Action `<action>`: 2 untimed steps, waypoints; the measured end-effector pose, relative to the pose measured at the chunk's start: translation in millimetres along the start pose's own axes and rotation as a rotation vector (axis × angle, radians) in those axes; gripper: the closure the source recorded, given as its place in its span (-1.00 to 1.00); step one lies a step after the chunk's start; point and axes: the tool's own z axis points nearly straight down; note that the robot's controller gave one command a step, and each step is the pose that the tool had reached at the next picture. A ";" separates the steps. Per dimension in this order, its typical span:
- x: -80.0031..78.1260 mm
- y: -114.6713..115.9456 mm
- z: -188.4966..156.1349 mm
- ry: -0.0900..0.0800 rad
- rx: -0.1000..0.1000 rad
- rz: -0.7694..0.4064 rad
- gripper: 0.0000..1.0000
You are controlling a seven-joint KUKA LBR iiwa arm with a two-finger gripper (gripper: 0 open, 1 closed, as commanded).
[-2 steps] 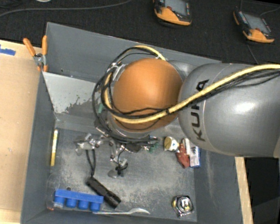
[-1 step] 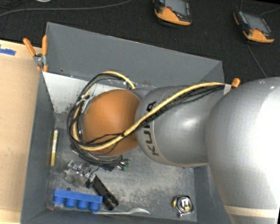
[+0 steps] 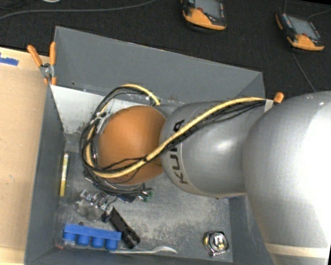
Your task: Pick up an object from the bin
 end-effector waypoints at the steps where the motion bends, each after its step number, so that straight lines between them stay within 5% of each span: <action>1: -20.6 -1.3 -1.5 -0.001 -0.001 -0.065 1.00; 2: -6.8 39.0 -7.2 -0.016 0.019 -0.116 -1.00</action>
Offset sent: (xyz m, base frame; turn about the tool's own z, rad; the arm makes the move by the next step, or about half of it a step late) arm -0.0398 0.0232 0.0028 -0.1183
